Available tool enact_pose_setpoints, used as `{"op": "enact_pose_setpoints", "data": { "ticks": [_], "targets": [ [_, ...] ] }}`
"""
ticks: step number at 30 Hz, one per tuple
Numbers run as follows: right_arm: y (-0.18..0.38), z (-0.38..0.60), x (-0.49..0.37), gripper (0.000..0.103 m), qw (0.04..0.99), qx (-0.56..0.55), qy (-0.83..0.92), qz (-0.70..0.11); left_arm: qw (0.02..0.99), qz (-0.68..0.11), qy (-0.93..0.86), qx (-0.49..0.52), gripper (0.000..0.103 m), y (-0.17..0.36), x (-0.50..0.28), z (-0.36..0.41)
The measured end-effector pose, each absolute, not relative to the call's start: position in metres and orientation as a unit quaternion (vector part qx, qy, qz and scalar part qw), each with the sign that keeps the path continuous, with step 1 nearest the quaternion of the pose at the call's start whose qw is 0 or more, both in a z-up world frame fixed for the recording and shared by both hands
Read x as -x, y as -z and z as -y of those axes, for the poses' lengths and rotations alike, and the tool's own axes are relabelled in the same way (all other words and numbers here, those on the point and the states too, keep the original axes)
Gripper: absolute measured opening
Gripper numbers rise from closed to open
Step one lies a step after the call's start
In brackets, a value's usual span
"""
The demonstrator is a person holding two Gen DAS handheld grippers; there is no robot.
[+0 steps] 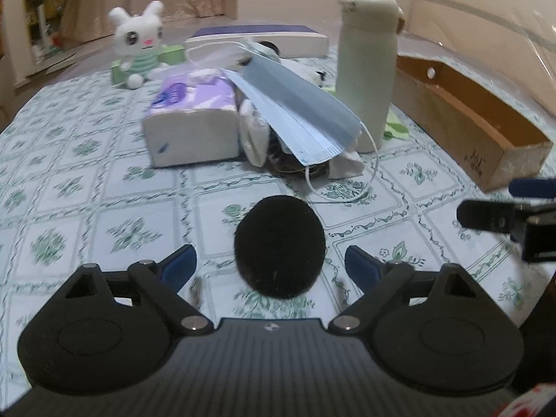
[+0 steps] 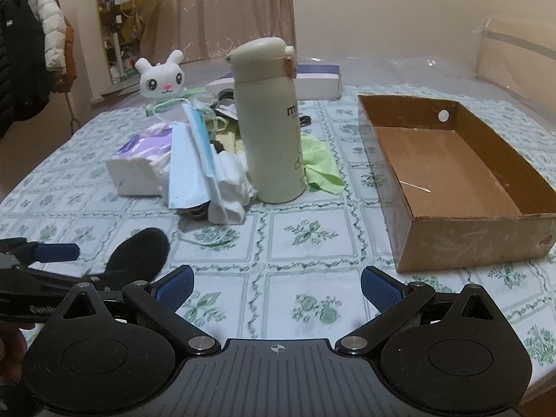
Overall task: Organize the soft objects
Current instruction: 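Lower the left gripper onto the black round foam pad and close it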
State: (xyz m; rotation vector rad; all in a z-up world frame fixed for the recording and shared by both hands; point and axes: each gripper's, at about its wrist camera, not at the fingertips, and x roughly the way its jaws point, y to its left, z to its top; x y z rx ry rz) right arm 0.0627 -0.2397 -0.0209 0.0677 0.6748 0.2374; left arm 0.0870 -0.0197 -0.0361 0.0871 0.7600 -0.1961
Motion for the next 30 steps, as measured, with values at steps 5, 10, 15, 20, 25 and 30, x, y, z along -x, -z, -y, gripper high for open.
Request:
{"op": "enact_pose_setpoints", "data": {
  "ticks": [5,10,15,20,25,30],
  "targets": [
    [0.027,0.241,-0.077,0.102,0.935,-0.034,-0.112,-0.334,0.919,-0.370,0.115,-0.069,0.086,0.046,-0.099,0.028],
    [0.033,0.239,-0.088,0.102,0.933,-0.035,-0.111,-0.340,0.917,-0.372,0.118,-0.080,0.080,0.053,-0.107,0.031],
    [0.036,0.238,-0.094,0.102,0.933,-0.034,-0.113,-0.340,0.915,-0.374,0.126,-0.078,0.071,0.056,-0.113,0.029],
    [0.037,0.234,-0.097,0.102,0.932,-0.031,-0.116,-0.341,0.915,-0.375,0.131,-0.069,0.061,0.053,-0.114,0.026],
    [0.034,0.226,-0.097,0.102,0.933,-0.020,-0.128,-0.335,0.919,-0.372,0.118,-0.053,0.060,0.045,-0.112,0.014],
    [0.026,0.211,-0.099,0.102,0.935,0.000,-0.156,-0.318,0.927,-0.360,0.096,-0.042,0.061,0.028,-0.113,-0.008]
  ]
}}
